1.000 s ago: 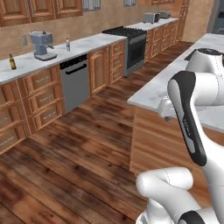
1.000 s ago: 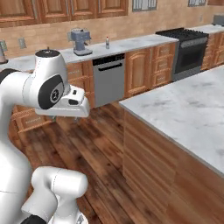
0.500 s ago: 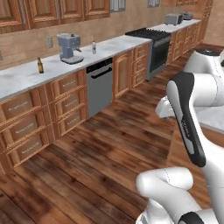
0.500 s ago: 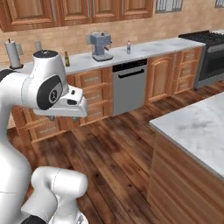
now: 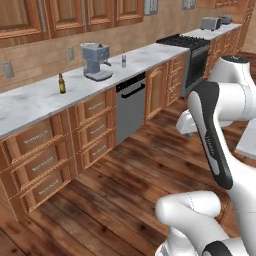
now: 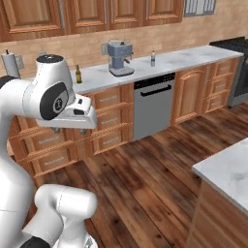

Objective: Place the drinks on the dining counter in a tight cluster.

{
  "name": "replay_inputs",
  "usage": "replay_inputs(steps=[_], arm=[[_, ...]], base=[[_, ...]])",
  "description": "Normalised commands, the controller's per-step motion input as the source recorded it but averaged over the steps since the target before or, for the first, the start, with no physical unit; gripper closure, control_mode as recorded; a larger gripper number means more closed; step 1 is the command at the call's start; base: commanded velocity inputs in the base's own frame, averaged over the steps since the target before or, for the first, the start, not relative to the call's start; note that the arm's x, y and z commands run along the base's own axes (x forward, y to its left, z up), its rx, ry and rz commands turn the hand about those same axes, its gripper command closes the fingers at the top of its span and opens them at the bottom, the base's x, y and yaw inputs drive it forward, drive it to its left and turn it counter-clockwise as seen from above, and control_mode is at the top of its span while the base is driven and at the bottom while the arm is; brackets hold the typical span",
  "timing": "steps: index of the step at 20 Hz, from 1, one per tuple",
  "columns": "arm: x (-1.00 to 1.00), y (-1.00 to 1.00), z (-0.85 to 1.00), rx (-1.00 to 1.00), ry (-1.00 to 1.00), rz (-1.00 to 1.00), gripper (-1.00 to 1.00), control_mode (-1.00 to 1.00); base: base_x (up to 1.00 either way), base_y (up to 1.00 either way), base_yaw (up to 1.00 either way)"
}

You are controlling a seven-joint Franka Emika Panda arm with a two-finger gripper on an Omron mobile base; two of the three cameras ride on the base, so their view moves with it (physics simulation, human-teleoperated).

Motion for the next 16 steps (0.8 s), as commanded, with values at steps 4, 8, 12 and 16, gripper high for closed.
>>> replay_inputs(steps=[4,8,12,16], arm=[[0.00,0.00,0.00,0.00,0.00,0.00,-1.00,1.00],[0.00,0.00,0.00,0.00,0.00,0.00,-1.00,1.00],[0.00,0.00,0.00,0.00,0.00,0.00,-1.00,1.00],[0.00,0.00,0.00,0.00,0.00,0.00,-1.00,1.00]], base=[[0.73,0.00,0.11],[0.66,-0.01,0.14],[0.69,0.00,0.18],[0.83,0.00,0.19]])
